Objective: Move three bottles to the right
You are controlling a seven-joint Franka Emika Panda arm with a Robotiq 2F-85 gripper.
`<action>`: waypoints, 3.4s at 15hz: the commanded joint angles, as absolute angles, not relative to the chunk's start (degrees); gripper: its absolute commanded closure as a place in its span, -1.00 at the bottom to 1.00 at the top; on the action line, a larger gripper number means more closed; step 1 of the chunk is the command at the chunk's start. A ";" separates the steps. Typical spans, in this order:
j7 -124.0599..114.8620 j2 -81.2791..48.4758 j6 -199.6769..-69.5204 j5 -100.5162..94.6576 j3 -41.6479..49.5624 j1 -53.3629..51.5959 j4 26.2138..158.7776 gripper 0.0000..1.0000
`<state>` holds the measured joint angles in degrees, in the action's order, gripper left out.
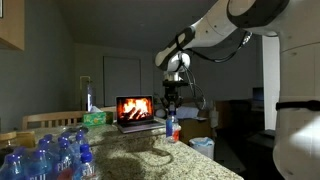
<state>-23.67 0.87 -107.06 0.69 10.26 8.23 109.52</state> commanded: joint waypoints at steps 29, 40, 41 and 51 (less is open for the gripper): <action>-26.31 -12.74 -113.51 8.16 13.78 10.94 101.07 -0.57; -18.70 -5.78 -111.38 3.18 13.11 9.69 103.79 -1.00; -17.98 -4.57 -110.54 0.95 12.50 8.99 103.82 -1.00; -16.73 -0.02 -98.92 -4.21 -2.38 -3.53 101.94 -1.00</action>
